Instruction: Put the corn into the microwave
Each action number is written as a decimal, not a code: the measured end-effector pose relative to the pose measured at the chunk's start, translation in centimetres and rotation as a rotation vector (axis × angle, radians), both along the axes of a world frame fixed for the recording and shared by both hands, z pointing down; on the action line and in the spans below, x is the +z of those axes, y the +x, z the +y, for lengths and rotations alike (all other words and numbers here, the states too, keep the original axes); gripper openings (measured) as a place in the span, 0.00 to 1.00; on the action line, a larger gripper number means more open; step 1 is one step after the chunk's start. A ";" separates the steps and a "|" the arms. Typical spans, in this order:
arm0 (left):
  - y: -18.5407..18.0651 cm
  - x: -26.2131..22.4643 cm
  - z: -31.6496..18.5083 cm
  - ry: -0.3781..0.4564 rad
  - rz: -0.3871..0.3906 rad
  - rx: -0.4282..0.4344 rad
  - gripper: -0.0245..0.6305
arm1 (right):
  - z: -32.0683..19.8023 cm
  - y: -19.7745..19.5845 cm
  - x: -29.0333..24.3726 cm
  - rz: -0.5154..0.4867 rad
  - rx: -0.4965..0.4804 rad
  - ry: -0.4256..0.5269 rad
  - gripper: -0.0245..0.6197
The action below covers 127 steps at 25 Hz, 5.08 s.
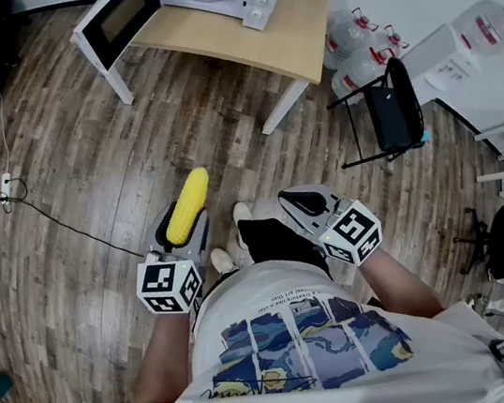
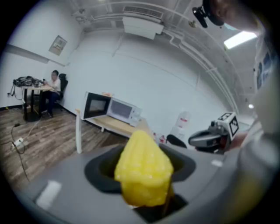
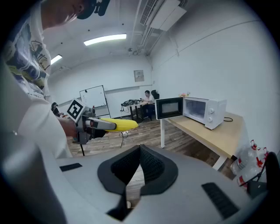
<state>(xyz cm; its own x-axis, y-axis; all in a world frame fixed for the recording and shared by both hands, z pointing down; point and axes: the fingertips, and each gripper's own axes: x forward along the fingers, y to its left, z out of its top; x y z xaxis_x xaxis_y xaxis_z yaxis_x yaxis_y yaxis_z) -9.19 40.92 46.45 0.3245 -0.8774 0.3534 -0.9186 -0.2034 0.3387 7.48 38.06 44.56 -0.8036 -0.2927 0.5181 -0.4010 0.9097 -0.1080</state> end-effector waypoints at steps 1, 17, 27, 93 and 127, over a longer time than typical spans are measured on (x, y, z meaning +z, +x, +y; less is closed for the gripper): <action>-0.1 -0.1 0.1 0.004 -0.001 -0.002 0.43 | 0.0 -0.2 -0.1 0.003 -0.007 0.008 0.05; 1.4 -1.0 -10.0 0.025 -0.036 -0.150 0.43 | -10.9 1.9 0.2 -0.027 -0.166 -0.012 0.06; 4.5 -2.4 -24.1 0.033 -0.065 -0.240 0.43 | -24.4 9.0 0.0 -0.035 -0.174 -0.030 0.20; -12.5 12.5 -84.4 -0.008 -0.324 0.000 0.43 | -49.7 3.7 1.8 0.115 0.638 -0.177 0.18; -12.3 12.7 -82.5 -0.090 -0.409 0.064 0.54 | -48.4 5.1 2.1 0.059 0.623 -0.183 0.19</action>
<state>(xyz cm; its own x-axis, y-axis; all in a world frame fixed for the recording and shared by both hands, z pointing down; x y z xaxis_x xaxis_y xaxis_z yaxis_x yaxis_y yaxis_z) -21.49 -41.54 59.19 0.1945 -0.8199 0.5384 -0.9676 -0.2506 -0.0320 12.53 -10.33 46.61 -0.4809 -0.5972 0.6419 -0.8572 0.4741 -0.2010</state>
